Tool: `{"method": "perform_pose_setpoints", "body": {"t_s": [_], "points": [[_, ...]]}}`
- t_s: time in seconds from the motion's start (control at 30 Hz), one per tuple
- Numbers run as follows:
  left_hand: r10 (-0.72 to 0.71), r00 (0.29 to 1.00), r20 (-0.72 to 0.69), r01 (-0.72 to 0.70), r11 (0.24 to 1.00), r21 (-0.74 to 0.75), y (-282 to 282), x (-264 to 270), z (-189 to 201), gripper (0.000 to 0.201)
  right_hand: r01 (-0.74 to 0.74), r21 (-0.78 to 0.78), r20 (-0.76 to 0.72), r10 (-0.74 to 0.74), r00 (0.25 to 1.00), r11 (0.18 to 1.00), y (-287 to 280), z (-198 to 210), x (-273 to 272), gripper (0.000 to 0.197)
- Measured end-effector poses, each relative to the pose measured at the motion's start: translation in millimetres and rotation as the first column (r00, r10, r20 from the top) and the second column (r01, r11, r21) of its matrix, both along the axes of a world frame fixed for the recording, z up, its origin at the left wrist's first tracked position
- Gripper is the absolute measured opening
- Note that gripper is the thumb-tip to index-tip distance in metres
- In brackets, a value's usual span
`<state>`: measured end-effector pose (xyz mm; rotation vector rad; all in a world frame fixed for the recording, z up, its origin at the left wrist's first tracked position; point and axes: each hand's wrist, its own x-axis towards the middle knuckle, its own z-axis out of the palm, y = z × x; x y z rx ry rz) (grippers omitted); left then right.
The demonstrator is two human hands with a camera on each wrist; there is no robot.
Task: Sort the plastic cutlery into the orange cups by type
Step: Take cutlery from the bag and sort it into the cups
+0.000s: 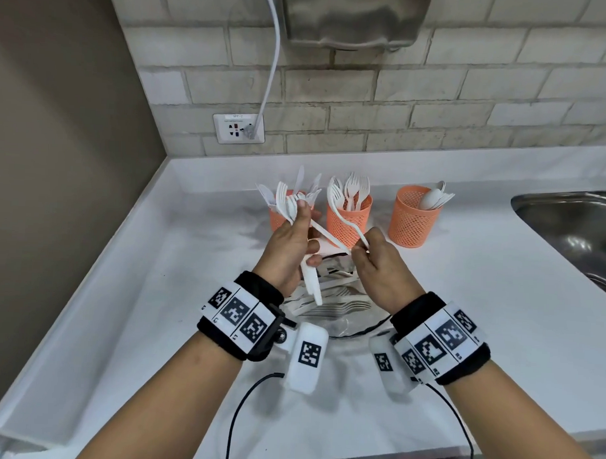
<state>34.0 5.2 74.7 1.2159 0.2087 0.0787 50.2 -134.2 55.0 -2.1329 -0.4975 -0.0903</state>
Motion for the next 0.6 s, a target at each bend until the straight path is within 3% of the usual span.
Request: {"method": "perform_pose_setpoints", "body": {"t_s": [0.13, 0.27, 0.33, 0.47, 0.6], "points": [[0.033, 0.999, -0.035, -0.032, 0.999, 0.032, 4.5, 0.9, 1.6, 0.029, 0.14, 0.138, 0.019, -0.144, 0.989, 0.981, -3.8, -1.7, -0.1, 0.022], [0.218, 0.976, 0.015, -0.215, 0.97, -0.112, 16.8, 3.3, 4.0, 0.02, 0.241, 0.245, 0.032, -0.257, 0.966, 0.939, -9.5, 1.9, 2.8, 0.026], [0.231, 0.972, 0.035, -0.223, 0.962, -0.157, 17.9, 1.5, 3.3, 0.016, 0.228, 0.221, 0.024, -0.239, 0.971, 0.948, -10.4, 1.8, 3.6, 0.037], [0.098, 0.994, 0.046, -0.092, 0.989, -0.116, 2.3, -7.3, -2.1, 0.019, 0.096, 0.258, -0.031, -0.091, 0.995, 0.961, -0.4, 0.9, 1.8, 0.024], [-0.069, 0.997, 0.034, 0.069, 0.997, 0.019, -16.5, -16.9, -15.7, 0.024, 0.096, 0.329, 0.01, -0.105, 0.994, 0.939, 9.1, 0.2, -0.5, 0.029]]}}
